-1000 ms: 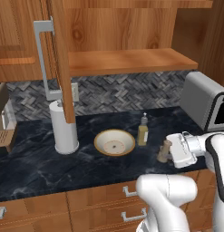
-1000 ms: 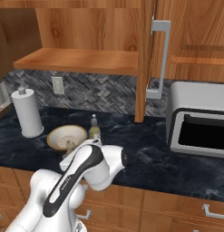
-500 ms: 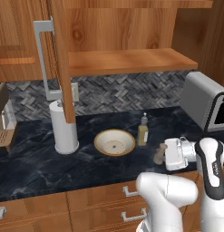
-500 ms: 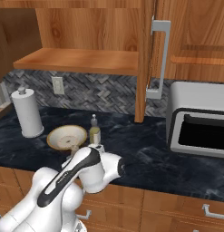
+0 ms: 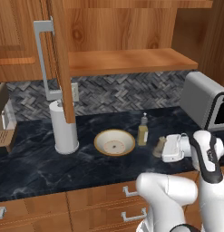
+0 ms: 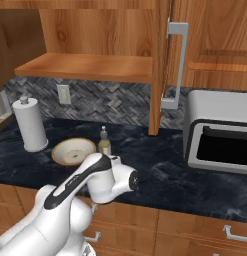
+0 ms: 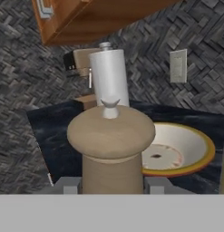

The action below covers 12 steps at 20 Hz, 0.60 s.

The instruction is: Retrieve the bottle and the shaker from the cabinet and place them next to the mixing bowl on the counter. Then add garlic from the fridge to the mixing bowl.

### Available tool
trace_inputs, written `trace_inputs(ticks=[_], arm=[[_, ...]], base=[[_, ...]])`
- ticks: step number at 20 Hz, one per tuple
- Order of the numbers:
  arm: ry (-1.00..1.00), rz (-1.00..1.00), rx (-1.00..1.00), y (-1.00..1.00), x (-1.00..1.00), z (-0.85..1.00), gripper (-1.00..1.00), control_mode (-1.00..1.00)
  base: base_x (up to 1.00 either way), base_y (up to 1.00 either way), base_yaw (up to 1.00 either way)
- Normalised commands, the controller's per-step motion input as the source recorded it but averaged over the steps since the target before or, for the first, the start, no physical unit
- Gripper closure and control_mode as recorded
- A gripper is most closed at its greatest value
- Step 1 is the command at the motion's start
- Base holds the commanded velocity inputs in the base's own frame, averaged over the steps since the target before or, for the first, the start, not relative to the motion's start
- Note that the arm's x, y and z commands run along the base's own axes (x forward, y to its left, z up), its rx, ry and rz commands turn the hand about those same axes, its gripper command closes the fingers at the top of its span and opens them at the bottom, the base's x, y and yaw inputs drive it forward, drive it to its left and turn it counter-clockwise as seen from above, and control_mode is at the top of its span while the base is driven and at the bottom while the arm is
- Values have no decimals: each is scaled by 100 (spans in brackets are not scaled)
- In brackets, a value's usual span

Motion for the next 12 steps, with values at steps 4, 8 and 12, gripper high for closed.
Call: trace_inputs(ticks=[4,8,12], arm=[[1,0,0,10,29,-22,100,-100],[0,0,0,11,20,-33,100,-100],[0,0,0,16,13,-40,100,-100]], base=[[0,0,0],[0,0,0],[0,0,0]])
